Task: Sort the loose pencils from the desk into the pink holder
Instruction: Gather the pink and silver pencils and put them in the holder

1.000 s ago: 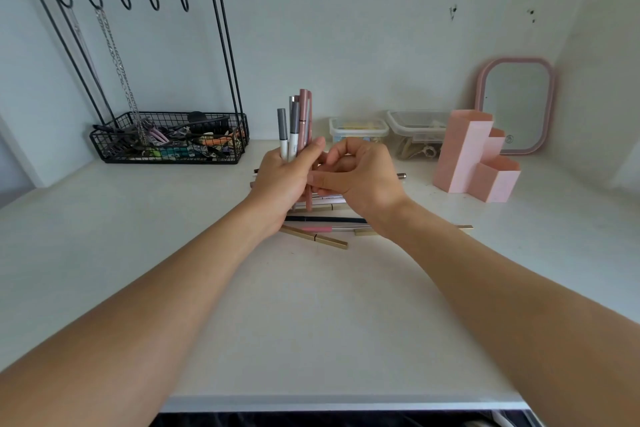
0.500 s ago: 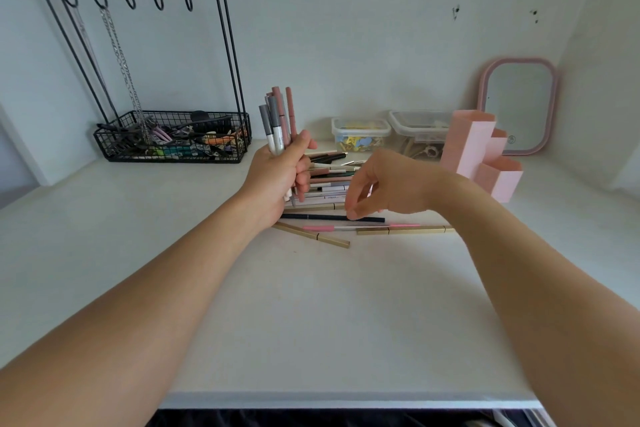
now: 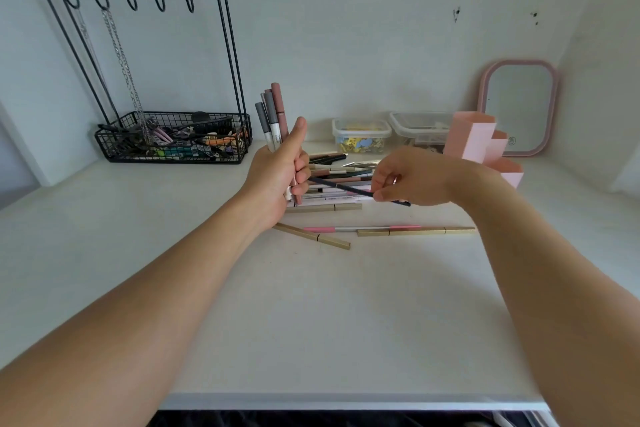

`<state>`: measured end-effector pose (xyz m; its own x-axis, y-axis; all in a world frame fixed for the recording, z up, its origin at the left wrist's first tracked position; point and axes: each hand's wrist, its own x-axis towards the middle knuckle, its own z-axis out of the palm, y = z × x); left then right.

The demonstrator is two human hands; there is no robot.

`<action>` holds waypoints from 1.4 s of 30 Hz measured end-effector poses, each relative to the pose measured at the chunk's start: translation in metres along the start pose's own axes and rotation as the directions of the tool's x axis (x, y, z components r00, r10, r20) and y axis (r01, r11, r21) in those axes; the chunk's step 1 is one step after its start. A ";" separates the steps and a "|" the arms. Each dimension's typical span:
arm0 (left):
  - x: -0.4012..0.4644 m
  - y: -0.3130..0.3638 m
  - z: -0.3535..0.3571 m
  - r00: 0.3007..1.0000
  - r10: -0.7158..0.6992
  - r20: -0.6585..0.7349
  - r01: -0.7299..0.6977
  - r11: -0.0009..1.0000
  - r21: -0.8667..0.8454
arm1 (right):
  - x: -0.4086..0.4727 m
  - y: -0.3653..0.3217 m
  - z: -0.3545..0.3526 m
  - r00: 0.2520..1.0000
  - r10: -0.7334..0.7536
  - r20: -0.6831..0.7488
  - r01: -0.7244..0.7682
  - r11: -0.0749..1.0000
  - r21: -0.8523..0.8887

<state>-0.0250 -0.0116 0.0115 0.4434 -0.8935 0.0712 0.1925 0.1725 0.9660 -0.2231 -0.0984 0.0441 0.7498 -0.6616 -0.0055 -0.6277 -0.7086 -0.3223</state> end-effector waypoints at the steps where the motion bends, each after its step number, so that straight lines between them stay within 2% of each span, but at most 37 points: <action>1: 0.000 0.000 -0.001 1.000 0.007 0.001 -0.007 1.000 -0.006 | -0.001 0.002 -0.002 1.000 0.020 -0.020 -0.020 1.000 0.004; 2: 0.001 -0.001 -0.001 1.000 0.018 0.012 -0.018 1.000 -0.005 | -0.002 0.004 -0.003 0.998 0.042 -0.057 -0.039 0.998 0.055; 4: 0.001 -0.003 -0.003 0.997 0.054 0.050 -0.055 0.998 0.018 | -0.002 0.002 -0.003 0.990 0.062 -0.128 -0.016 0.943 0.332; 6: -0.001 -0.006 -0.002 0.991 0.086 0.098 -0.089 0.996 0.027 | -0.002 -0.008 0.001 0.985 0.022 -0.172 0.090 0.786 0.612; 8: -0.002 -0.009 0.000 0.986 0.101 0.131 -0.106 0.994 0.025 | 0.001 -0.022 0.008 0.979 -0.037 -0.203 0.179 0.635 0.751; 11: -0.001 -0.012 0.001 0.980 0.133 0.150 -0.142 0.989 0.049 | 0.005 -0.038 0.020 0.971 -0.057 -0.232 0.226 0.535 0.814; 19: -0.001 -0.017 0.003 0.975 0.136 0.177 -0.152 0.985 0.084 | 0.015 -0.051 0.050 0.959 -0.048 -0.281 0.265 0.509 0.819; 22: 0.000 -0.016 0.002 0.986 0.110 0.128 -0.126 0.984 0.122 | 0.015 -0.052 0.051 0.957 -0.002 -0.289 0.240 0.562 0.792; 26: 0.004 -0.011 0.001 0.992 0.128 0.004 -0.127 0.980 0.151 | 0.012 -0.041 0.033 0.973 -0.016 -0.231 0.159 0.772 0.616; 29: 0.006 -0.011 -0.001 0.990 0.141 -0.007 -0.139 0.983 0.122 | 0.007 -0.028 0.019 0.990 -0.069 -0.127 0.116 0.900 0.420; 35: 0.006 -0.012 -0.003 0.990 0.138 0.021 -0.140 0.972 0.189 | 0.002 -0.029 0.019 0.989 -0.128 0.070 0.108 0.966 0.236; 42: 0.002 -0.008 -0.002 0.987 0.157 0.031 -0.160 0.977 0.141 | 0.007 -0.033 0.031 0.980 -0.188 0.056 0.178 0.972 0.152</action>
<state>-0.0236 -0.0140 0.0029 0.4409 -0.8676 0.2298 -0.0067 0.2529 0.9675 -0.1908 -0.0714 0.0251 0.8651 -0.5015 0.0025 -0.4448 -0.7696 -0.4580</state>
